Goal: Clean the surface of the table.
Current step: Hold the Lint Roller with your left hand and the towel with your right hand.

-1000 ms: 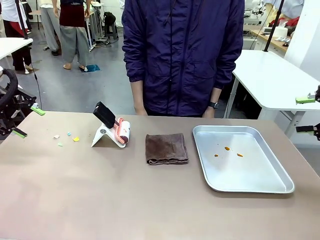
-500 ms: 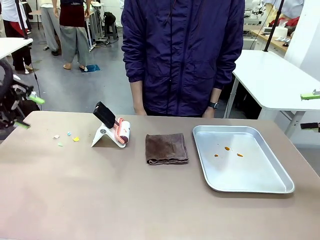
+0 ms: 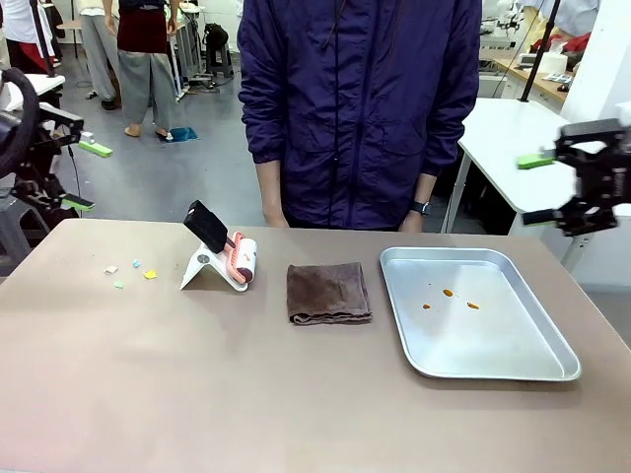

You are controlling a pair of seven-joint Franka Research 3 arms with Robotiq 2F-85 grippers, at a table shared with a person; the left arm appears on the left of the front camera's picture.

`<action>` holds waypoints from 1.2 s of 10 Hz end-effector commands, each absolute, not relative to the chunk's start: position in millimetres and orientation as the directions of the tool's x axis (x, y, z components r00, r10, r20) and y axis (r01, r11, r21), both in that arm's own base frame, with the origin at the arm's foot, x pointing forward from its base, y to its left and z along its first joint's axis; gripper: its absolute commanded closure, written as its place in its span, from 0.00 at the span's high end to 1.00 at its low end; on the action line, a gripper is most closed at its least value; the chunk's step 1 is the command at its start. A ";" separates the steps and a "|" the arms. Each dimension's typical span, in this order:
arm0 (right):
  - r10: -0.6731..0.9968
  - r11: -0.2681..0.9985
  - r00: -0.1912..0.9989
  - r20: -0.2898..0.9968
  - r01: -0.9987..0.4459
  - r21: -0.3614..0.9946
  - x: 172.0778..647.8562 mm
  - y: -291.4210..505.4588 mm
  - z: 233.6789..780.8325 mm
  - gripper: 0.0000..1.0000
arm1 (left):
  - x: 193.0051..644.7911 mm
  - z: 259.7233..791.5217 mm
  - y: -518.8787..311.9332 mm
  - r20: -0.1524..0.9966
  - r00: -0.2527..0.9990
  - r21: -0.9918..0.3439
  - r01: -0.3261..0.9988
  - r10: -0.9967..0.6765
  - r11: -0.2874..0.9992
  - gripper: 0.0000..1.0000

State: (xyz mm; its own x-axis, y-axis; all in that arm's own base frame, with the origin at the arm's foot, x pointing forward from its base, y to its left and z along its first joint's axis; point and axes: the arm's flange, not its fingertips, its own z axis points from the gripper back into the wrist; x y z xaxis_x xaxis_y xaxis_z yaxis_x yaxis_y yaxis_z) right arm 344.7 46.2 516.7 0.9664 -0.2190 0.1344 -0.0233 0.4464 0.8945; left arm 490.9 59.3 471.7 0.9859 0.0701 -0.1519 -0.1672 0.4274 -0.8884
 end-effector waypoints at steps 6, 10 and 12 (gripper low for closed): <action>0.033 0.693 0.955 0.296 -0.235 0.682 337.8 197.4 445.7 1.00 | 522.1 475.8 -1.5 -0.186 0.976 -0.862 -0.219 0.116 0.457 1.00; 0.065 0.690 0.966 0.249 -0.224 0.688 329.7 200.3 455.1 1.00 | 519.9 469.8 -2.9 -0.182 0.977 -0.865 -0.213 0.111 0.454 1.00; 0.052 0.691 0.963 0.264 -0.225 0.687 333.0 200.6 453.2 1.00 | 519.9 465.3 3.2 -0.226 0.965 -0.847 -0.261 0.130 0.463 1.00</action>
State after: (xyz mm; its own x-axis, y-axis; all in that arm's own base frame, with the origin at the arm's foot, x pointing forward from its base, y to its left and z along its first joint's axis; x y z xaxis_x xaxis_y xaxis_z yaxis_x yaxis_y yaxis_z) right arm 331.9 201.4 454.2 0.9621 0.0625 0.2655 -0.2340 0.6893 0.6857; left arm 520.3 -0.1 466.5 0.9692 0.1207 -0.2149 -0.2464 0.4637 -0.8510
